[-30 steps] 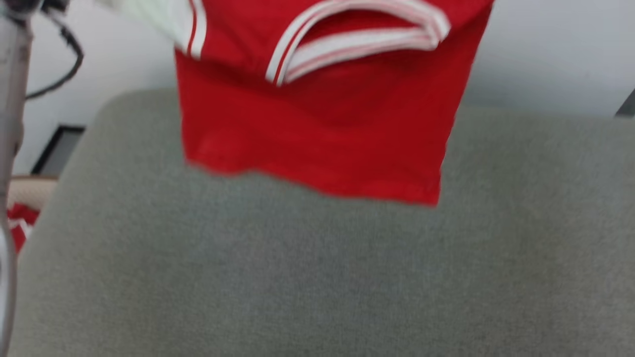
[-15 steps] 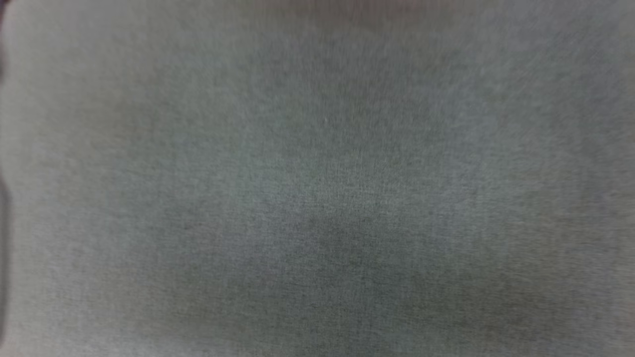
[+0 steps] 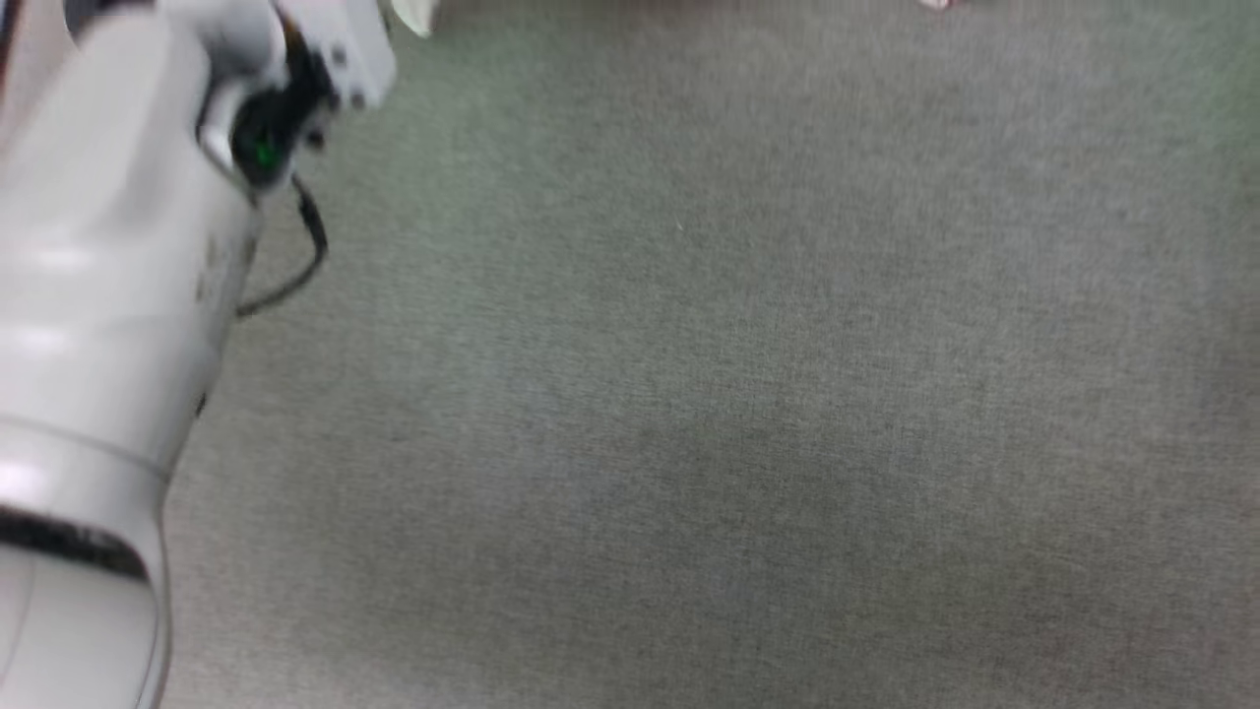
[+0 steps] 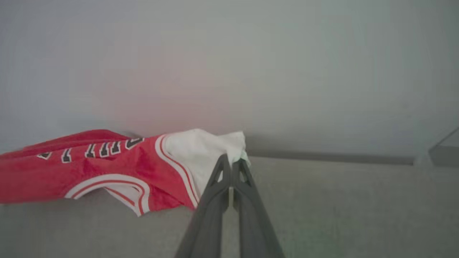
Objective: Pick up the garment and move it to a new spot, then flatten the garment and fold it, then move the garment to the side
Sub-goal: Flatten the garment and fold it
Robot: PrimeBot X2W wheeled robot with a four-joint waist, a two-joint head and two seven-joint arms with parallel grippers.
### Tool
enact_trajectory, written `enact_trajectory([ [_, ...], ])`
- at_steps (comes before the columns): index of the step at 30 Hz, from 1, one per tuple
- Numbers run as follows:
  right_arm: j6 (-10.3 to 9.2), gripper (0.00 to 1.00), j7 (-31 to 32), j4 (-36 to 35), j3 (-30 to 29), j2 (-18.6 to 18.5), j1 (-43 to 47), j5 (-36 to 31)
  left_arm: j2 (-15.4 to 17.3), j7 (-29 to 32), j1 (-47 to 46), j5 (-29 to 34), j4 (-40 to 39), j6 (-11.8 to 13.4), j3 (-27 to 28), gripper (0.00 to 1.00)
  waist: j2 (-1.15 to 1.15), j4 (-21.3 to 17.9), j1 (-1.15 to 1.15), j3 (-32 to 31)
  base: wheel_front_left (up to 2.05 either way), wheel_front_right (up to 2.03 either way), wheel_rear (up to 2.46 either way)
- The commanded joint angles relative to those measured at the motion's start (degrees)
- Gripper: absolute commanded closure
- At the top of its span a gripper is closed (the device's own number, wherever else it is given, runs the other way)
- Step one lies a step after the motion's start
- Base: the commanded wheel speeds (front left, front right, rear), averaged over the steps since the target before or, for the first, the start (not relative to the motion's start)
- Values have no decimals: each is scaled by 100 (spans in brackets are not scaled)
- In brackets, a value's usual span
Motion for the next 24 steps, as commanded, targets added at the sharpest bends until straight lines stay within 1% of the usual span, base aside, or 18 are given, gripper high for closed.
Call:
enact_trajectory([
  [1, -4, 100, 178, -59, -37, -61, 201, 229, 125, 80, 179, -105, -66, -15, -30, 100, 0, -7, 0, -742, 0, 0, 0],
  [3, -4, 100, 628, -164, -45, -141, 551, 596, 234, 206, 450, -257, -185, -15, -98, 100, 0, -34, 0, -985, 0, 0, 0],
  [4, -4, 100, 799, -217, -86, -245, 684, 734, 298, 252, 567, -324, -267, -16, -135, 100, 0, -46, 0, -1094, 0, 0, 0],
  [6, -4, 100, 1144, -339, -65, -415, 996, 969, 450, 373, 805, -448, -432, -16, -219, 100, 0, -73, 0, -1314, 0, 0, 0],
  [10, -4, 100, 1959, -620, -53, -627, 1588, 1408, 749, 683, 1254, -718, -769, -16, -301, 100, 0, -134, 0, -1710, 0, 0, 0],
  [12, -4, 100, 2392, -885, 29, -777, 1937, 1612, 918, 866, 1494, -838, -980, -16, -350, 100, 0, -161, 0, -1885, 0, 0, 0],
  [15, -4, 100, 2876, -1377, 84, -1005, 2507, 1865, 1139, 1130, 1908, -951, -1366, -5, -437, 100, 0, -178, 0, -2115, 0, 0, 0],
  [17, -4, 100, 3117, -1755, 123, -1189, 2949, 1987, 1281, 1298, 2244, -1038, -1696, 99, -468, 100, 0, -175, 0, -2262, 0, 0, 0],
  [19, -4, 100, 3357, -2151, 196, -1383, 3444, 2068, 1493, 1405, 2597, -1037, -2132, 254, -523, 100, 0, -178, 0, -2388, 0, 0, 0],
  [24, -4, 100, 3643, -3176, 106, -1850, 4818, 2351, 2044, 1530, 3570, -1131, -3399, 803, -586, 100, 0, -141, 0, -2595, 0, 0, 0],
])
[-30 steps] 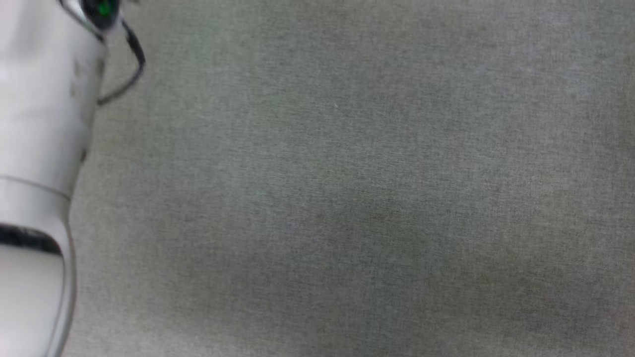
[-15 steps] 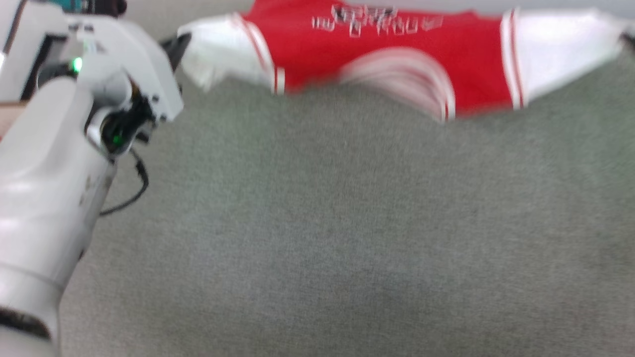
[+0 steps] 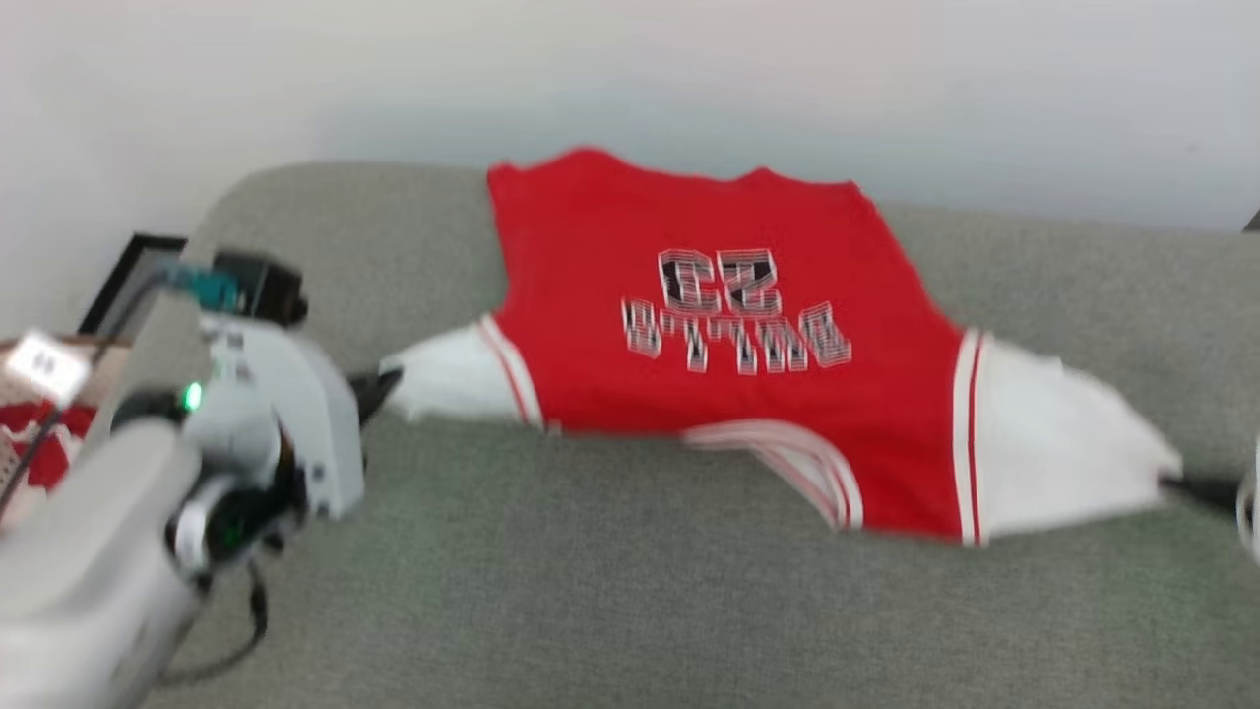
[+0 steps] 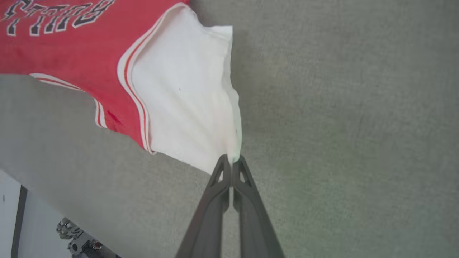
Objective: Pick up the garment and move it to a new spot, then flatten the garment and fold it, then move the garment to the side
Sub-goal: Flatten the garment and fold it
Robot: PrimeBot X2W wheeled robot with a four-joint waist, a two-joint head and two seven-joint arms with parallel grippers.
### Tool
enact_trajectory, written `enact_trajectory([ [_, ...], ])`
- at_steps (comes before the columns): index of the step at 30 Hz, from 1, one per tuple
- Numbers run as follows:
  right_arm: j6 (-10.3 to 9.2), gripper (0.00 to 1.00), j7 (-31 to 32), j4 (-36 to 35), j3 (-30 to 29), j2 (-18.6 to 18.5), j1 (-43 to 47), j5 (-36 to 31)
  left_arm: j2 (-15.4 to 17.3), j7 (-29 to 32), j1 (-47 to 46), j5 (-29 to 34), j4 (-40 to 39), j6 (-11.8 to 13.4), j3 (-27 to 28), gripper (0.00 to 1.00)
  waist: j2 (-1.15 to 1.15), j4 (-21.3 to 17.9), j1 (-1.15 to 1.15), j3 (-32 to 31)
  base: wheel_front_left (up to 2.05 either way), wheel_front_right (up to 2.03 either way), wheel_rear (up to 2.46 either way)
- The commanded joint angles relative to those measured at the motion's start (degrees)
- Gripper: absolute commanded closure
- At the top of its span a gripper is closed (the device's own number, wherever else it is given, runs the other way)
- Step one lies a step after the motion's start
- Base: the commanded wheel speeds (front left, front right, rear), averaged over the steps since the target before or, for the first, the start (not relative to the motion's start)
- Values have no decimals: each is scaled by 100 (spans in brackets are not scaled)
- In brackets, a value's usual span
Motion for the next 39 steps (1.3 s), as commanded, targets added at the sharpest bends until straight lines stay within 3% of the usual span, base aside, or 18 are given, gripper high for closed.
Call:
enact_trajectory([
  [1, -4, 100, -33, -213, -93, -106, 398, 62, 199, 20, 314, -45, -281, 191, 12, 100, 0, -9, 0, -244, 0, 0, 0],
  [9, -4, 100, 127, -1506, -548, -344, 2524, 343, 1101, -81, 1639, -204, -1816, 1175, 99, 100, 0, 9, 0, -244, 0, 0, 0],
  [14, -4, 100, 214, -2183, -937, -303, 3636, 248, 1488, -297, 2185, -177, -2388, 1602, 163, 100, 0, 6, 0, -167, 0, 0, 0],
  [20, -4, 100, 192, -2577, -1426, 85, 4172, -281, 1555, -408, 2456, -179, -2538, 1771, 130, 100, 0, -53, 0, -59, 0, 0, 0],
  [27, -4, 100, 195, -2527, -1470, 566, 3949, -1528, 1304, -538, 2396, -44, -2258, 1676, 14, 100, 0, -118, 0, 66, 0, 0, 0],
  [28, -4, 96, 194, -2485, -1438, 660, 3911, -1662, 1277, -580, 2359, 11, -2208, 1663, -6, 100, 0, -125, 0, 90, 0, 0, 0],
  [29, -4, 76, 170, -2458, -1388, 706, 3843, -1822, 1237, -593, 2326, 31, -2152, 1650, -21, 100, 0, -122, 0, 107, 0, 0, 0],
  [30, -4, 76, 166, -2423, -1330, 727, 3787, -1965, 1191, -613, 2309, 72, -2104, 1615, -52, 100, 0, -117, 0, 127, 0, 0, 0],
  [31, -5, 66, 163, -2357, -1280, 768, 3740, -2072, 1168, -632, 2290, 135, -2046, 1594, -90, 100, 0, -116, 0, 146, 0, 0, 0],
  [32, -5, 39, 130, -2301, -1241, 813, 3675, -2212, 1125, -650, 2262, 171, -1971, 1567, -109, 100, 0, -114, 0, 166, 0, 0, 0],
  [33, -5, 0, 107, -2249, -1186, 855, 3613, -2304, 1058, -687, 2242, 178, -1916, 1537, -131, 100, 0, -106, 0, 187, 0, 0, 0],
  [39, -12, 0, 157, -2069, -1080, 985, 3444, -2460, 808, -867, 2193, 285, -1559, 1392, -220, 100, 0, -83, 0, 250, 0, 0, 0],
])
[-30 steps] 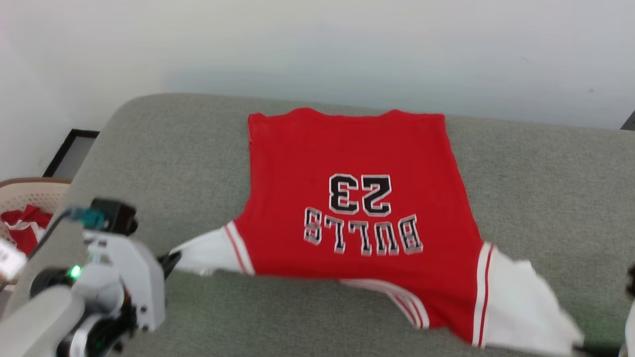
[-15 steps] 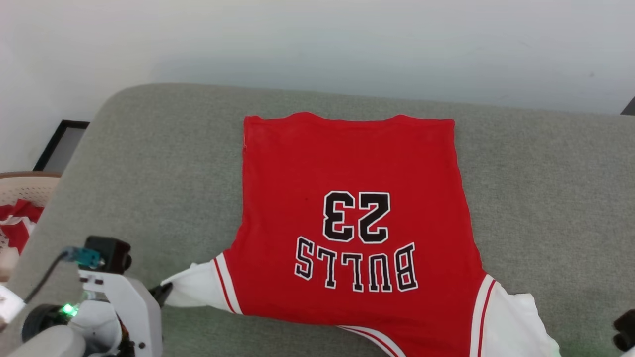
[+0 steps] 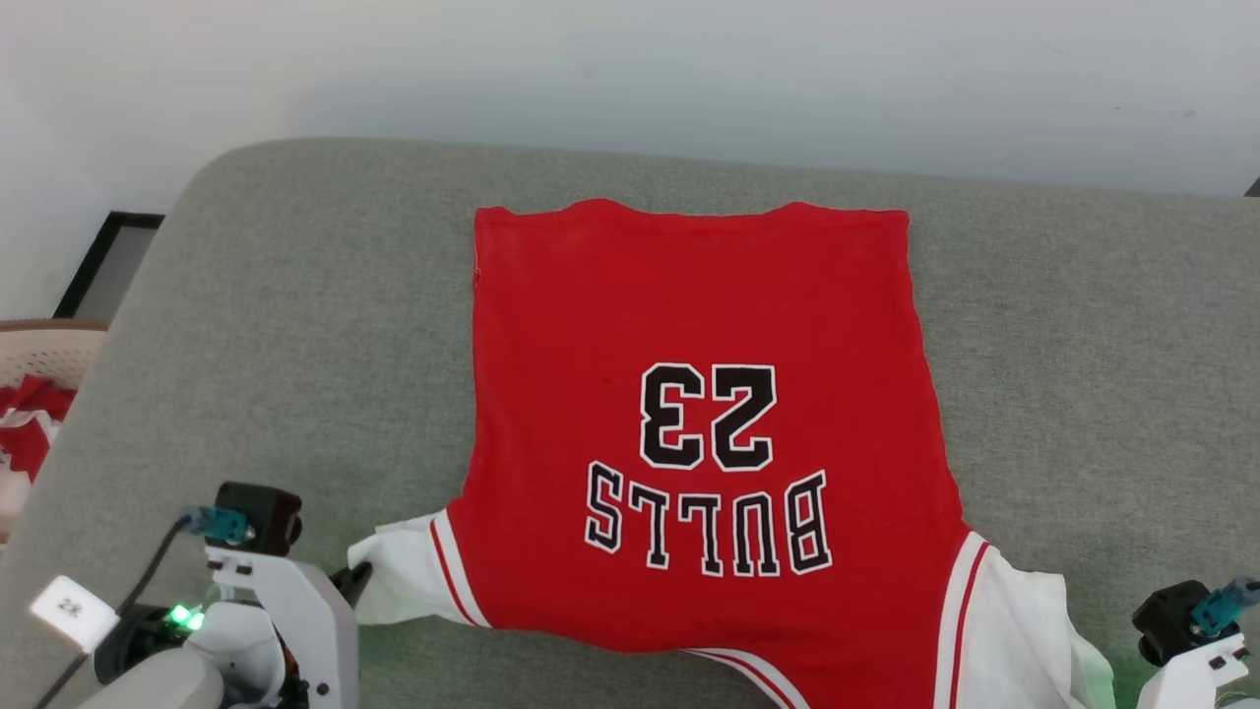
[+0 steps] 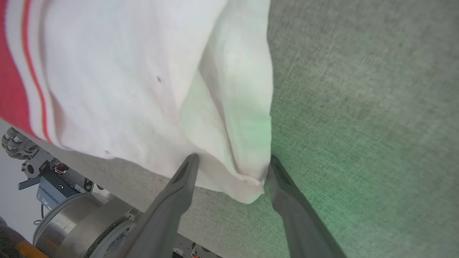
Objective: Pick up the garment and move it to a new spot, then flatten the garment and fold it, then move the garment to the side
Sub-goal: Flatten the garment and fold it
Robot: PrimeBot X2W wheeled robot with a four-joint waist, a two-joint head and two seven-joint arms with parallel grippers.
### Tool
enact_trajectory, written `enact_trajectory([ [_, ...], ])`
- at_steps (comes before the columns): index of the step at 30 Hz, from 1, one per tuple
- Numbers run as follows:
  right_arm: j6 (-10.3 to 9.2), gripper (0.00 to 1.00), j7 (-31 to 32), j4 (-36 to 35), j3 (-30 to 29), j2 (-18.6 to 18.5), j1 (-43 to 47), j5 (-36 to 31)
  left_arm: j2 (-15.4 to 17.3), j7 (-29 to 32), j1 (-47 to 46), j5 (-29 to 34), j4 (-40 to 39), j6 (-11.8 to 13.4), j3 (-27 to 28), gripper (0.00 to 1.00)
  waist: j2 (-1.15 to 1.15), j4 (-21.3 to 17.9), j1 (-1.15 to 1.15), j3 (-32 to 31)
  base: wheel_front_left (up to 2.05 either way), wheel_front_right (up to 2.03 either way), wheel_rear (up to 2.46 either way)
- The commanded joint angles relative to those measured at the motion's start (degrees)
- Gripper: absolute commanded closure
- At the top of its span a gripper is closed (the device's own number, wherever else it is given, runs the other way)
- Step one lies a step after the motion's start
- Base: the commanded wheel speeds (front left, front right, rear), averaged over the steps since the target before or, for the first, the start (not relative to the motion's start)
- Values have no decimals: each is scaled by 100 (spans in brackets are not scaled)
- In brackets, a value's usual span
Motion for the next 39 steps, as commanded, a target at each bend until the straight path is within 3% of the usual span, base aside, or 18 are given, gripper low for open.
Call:
enact_trajectory([
  [1, -22, 0, 51, 127, -6, 21, -15, -32, -36, -44, -23, 49, 45, -40, -19, 100, 0, 7, 0, 16, 0, 0, 0],
  [6, -19, 0, 577, -451, -357, -93, 165, 183, -193, -203, -32, 77, 256, -124, -43, 100, 0, 30, 0, 55, 0, 0, 0],
  [12, -15, 0, 1399, -1700, -1219, -122, 258, 446, -326, -336, -99, 175, 292, -183, -87, 100, 0, 122, 0, 160, 0, 0, 0],
  [16, -15, 0, 1761, -2348, -1762, -51, -239, 362, -430, -406, -227, 266, 250, -205, -116, 100, 0, 250, 0, 315, 0, 0, 0],
  [19, -15, 0, 1574, -2449, -1811, -53, -987, 23, -555, -468, -362, 360, 219, -233, -140, 100, 0, 384, 0, 481, 0, 0, 0],
  [22, -15, 0, 989, -2050, -1539, -37, -1934, -403, -710, -551, -539, 461, 200, -283, -167, 100, 0, 533, 0, 682, 0, 0, 0],
  [26, -14, 0, 385, -814, -1030, 216, -3191, -822, -920, -623, -747, 569, 269, -362, -214, 100, 0, 726, 0, 939, 0, 0, 0],
  [32, -14, 0, 37, 1314, -426, 529, -4805, -1222, -1271, -673, -1068, 687, 512, -606, -348, 100, 0, 1100, 0, 1263, 0, 0, 0],
  [39, -14, 0, 48, 3418, -144, 652, -6084, -1623, -1699, -763, -1395, 771, 911, -915, -503, 100, 0, 1519, 0, 1490, 0, 0, 0],
])
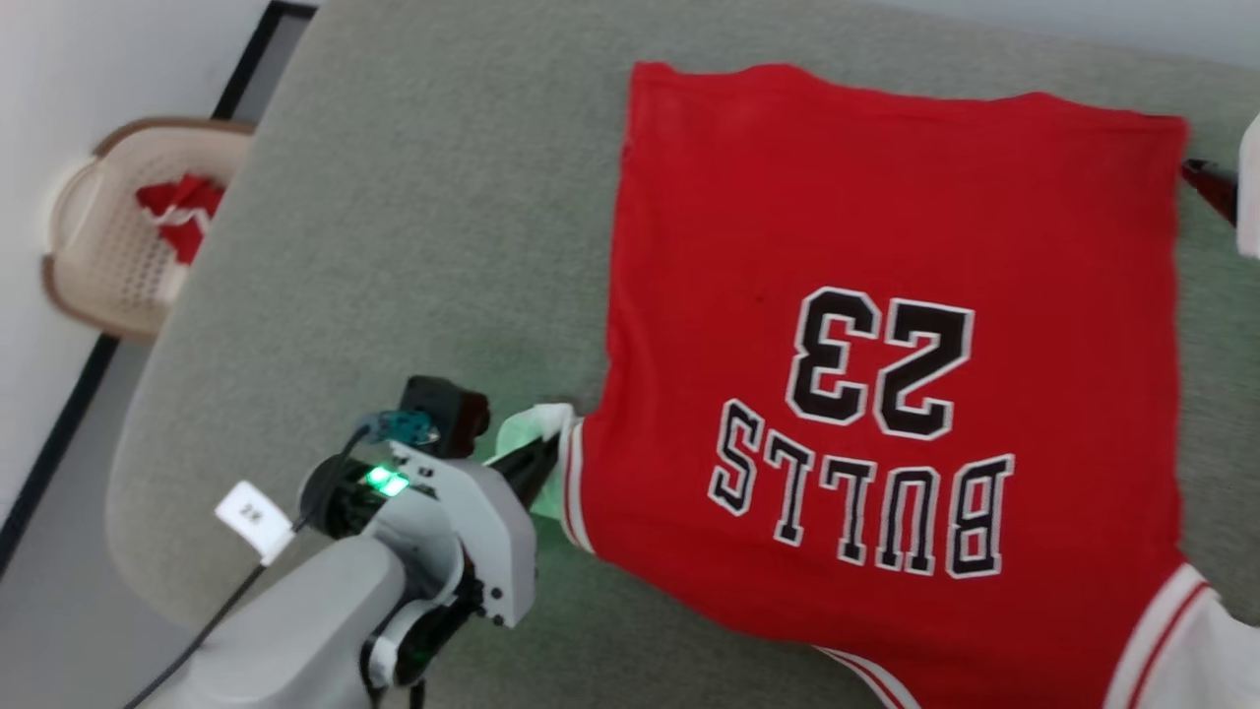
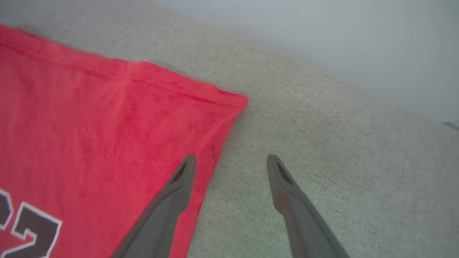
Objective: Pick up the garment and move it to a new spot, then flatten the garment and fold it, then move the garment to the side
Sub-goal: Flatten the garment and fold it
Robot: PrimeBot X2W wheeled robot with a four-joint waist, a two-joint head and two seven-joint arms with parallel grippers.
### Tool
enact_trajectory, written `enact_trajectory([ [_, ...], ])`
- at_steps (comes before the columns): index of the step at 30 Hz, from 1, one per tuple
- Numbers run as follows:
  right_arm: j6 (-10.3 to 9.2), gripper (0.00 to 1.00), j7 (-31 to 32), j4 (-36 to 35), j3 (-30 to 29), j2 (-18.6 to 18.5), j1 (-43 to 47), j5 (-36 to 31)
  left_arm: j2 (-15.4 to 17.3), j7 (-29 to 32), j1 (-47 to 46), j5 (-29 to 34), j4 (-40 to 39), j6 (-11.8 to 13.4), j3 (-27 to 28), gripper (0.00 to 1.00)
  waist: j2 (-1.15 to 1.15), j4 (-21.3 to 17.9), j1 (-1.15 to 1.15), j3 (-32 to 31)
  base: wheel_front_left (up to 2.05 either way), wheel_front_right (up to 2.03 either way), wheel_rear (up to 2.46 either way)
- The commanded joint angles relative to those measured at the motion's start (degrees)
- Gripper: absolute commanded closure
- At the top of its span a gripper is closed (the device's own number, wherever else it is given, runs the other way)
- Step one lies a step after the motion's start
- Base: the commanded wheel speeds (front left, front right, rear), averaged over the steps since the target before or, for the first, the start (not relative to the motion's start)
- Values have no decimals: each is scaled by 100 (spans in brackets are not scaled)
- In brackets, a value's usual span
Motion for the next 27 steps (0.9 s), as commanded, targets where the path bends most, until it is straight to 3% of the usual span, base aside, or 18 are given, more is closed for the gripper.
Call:
enact_trajectory([
  [1, -5, 0, 19, 291, -98, 33, -185, -40, -88, -31, -97, 28, 84, -63, -31, 100, 0, 332, 0, 243, 0, 0, 0],
  [11, -4, 0, 475, 2312, -636, 230, -798, -893, -487, -185, -301, 29, 688, -397, -148, 100, 0, 627, 0, 452, 0, 0, 0],
  [12, -4, 6, 529, 2474, -683, 255, -803, -983, -510, -193, -308, 20, 747, -432, -154, 100, 0, 639, 0, 457, 0, 0, 0],
  [13, -4, 64, 551, 2577, -716, 295, -796, -1058, -522, -208, -315, 17, 793, -448, -163, 100, 0, 649, 0, 459, 0, 0, 0],
  [14, -3, 100, 566, 2659, -752, 311, -807, -1120, -538, -214, -327, 10, 848, -476, -167, 100, 0, 655, 0, 458, 0, 0, 0],
  [21, -6, 100, 258, 2776, -777, 327, -924, -1425, -582, -301, -372, -51, 1204, -613, -142, 100, 0, 585, 0, 398, 0, 0, 0],
  [27, -5, 100, 30, 2617, -473, 453, -1031, -1228, -444, -366, -357, -125, 1472, -669, -58, 100, 0, 329, 0, 178, 0, 0, 0],
])
